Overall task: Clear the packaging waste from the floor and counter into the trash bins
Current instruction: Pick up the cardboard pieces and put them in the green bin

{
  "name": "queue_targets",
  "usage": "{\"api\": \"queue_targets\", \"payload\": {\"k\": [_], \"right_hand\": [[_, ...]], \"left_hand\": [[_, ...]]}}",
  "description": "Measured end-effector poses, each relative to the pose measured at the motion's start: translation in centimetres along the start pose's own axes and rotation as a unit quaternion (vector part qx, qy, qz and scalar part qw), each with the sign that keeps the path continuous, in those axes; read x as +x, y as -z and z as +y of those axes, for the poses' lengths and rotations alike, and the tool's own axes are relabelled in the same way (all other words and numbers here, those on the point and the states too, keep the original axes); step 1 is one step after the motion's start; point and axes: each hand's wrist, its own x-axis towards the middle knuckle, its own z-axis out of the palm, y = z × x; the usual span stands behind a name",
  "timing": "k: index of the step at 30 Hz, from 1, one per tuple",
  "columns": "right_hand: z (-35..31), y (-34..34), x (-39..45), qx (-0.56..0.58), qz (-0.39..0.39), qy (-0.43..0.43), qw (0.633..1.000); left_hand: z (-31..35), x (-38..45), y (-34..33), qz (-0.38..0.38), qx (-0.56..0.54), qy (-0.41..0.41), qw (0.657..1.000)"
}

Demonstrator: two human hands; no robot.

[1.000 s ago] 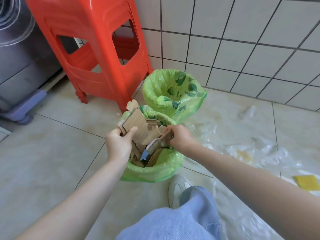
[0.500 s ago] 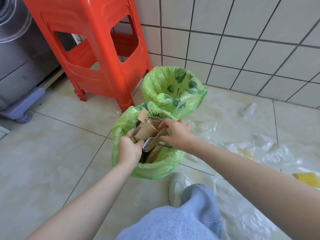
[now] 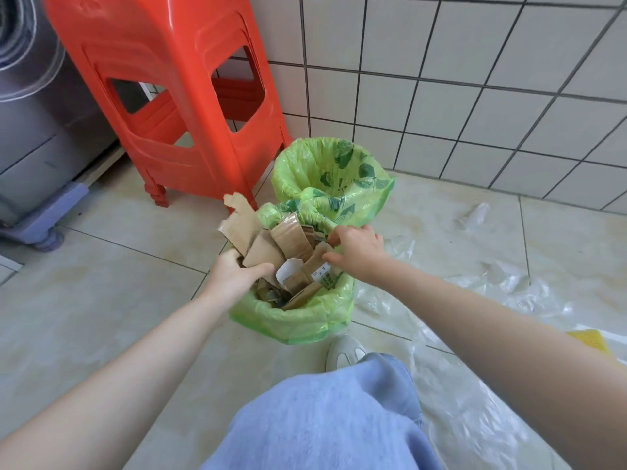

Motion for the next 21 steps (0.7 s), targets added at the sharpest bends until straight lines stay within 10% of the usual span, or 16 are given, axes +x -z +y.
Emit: {"api": "queue_targets", "payload": {"k": [21], "right_hand": [[3.4, 9.1, -8.5, -0.058, -0.057, 0.017, 0.997]], "left_hand": [[3.3, -6.2, 0.6, -0.07, 0.048, -0.017, 0.996]]}}
